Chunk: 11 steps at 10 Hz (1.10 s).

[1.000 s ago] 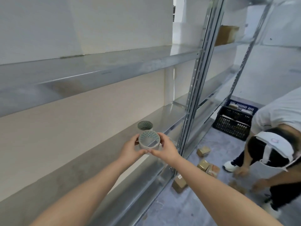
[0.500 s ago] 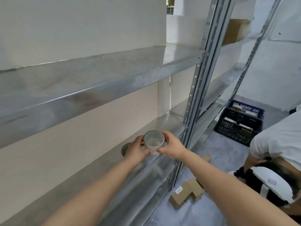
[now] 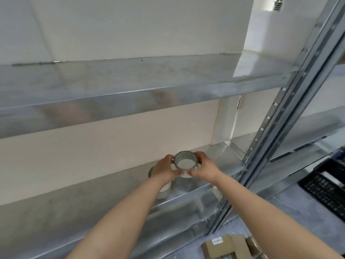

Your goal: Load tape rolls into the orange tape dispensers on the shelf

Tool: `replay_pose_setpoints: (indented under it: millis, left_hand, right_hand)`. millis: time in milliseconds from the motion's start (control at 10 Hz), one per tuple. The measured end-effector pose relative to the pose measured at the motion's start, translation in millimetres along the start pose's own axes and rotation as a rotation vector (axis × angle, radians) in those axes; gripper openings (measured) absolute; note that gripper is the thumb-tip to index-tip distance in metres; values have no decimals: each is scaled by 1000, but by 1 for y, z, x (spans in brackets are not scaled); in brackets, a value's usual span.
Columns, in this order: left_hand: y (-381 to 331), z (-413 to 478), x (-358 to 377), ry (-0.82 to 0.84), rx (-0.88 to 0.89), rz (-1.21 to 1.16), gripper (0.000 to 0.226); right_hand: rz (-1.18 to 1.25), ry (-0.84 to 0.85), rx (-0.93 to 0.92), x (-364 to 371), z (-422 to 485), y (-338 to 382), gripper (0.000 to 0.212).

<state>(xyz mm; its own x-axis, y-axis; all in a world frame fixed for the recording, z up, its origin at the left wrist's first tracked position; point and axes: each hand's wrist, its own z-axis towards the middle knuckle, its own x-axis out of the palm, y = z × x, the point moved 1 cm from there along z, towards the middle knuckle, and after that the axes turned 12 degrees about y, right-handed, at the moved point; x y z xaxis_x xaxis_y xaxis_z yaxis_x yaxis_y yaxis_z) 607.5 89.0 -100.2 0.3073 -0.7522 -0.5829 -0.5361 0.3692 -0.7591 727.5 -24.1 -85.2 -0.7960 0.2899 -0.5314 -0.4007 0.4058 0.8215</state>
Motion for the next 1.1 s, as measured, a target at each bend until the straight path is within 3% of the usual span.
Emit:
replay_pose_setpoints:
  millis: [200,400,700,800,900,1100]
  left_hand:
    - [-16,15,32,-89,-57,51,47]
    - [-11,21,48,-176,-151,197,51]
    - [-14,24,61,-161,-223,386,57]
    - [-16,19,64,-159,-246,436,59]
    - [-22,17,68,-169,-258,463,66]
    - [-37,10,58,-202,-285,363,101]
  right_hand:
    - [14,71,20,-17,14,-32,72]
    - [10,125,24,-13,21,-46,70]
    - [35,156,6,-11,23,-58,67]
    - [0,186,18,-12,20,-59,73]
    - [-35,212,41,-11,16,-55,97]
    - [-150,186,-46,-28,20,-45,114]
